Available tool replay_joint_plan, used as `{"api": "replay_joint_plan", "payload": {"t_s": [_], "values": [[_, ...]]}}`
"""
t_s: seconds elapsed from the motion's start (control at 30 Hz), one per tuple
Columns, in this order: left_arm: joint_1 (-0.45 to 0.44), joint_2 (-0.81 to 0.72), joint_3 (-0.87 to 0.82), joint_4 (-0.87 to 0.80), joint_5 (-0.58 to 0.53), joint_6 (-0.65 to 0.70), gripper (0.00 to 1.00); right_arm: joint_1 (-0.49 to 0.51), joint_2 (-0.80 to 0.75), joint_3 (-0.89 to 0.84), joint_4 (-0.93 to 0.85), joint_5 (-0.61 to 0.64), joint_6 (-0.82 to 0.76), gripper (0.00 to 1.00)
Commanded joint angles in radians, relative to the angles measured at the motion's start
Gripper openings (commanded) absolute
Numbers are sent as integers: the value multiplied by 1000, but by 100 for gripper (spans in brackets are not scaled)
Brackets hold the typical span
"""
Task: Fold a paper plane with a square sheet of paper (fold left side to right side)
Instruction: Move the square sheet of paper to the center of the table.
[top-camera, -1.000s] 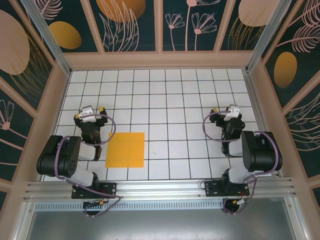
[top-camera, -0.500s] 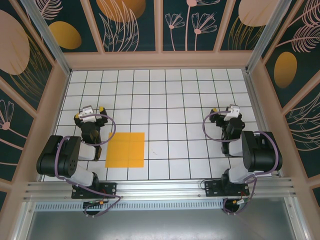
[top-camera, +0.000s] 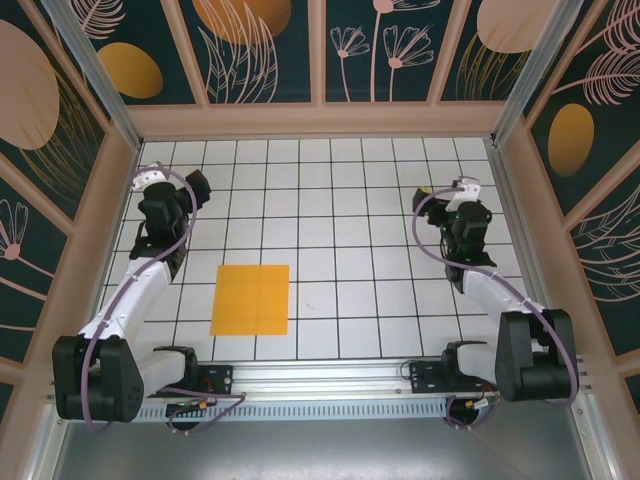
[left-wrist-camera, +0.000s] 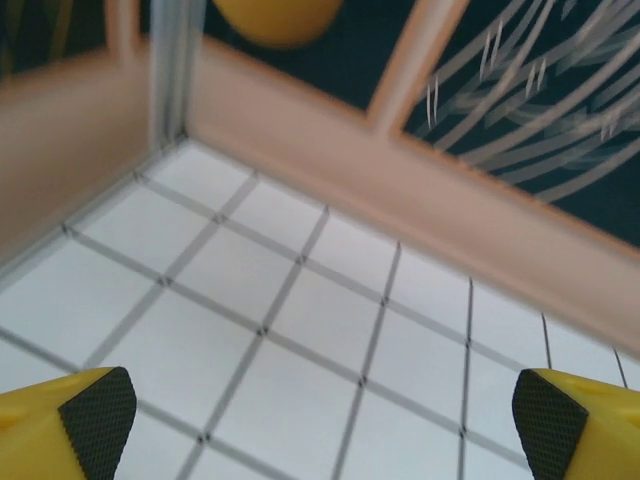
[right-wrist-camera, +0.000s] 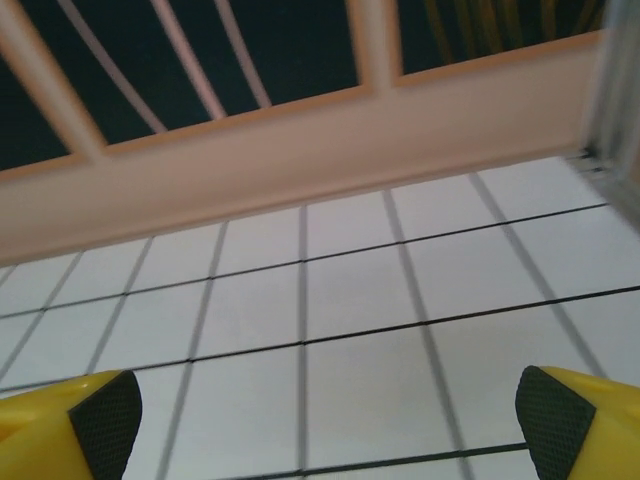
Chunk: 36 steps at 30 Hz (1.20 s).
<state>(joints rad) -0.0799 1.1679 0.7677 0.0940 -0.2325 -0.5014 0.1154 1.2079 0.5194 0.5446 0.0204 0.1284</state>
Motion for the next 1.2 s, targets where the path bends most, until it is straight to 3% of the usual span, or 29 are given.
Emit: {"api": "replay_joint_plan", "payload": {"t_s": [0.0, 0.2, 0.4, 0.53, 1.17], "values": [[-96, -1, 55, -492, 122, -146, 99, 104, -24, 46, -263, 48, 57, 99], [-304, -27, 0, -695, 195, -247, 99, 205, -56, 78, -382, 96, 118, 99], [-419, -42, -145, -649, 315, -344, 99, 226, -135, 55, -448, 117, 155, 99], [-444, -1, -212, -519, 411, -379, 98, 227, -176, 28, -469, 143, 165, 99], [-496, 255, -168, -260, 503, -390, 99, 230, -239, 31, -544, 165, 158, 99]]}}
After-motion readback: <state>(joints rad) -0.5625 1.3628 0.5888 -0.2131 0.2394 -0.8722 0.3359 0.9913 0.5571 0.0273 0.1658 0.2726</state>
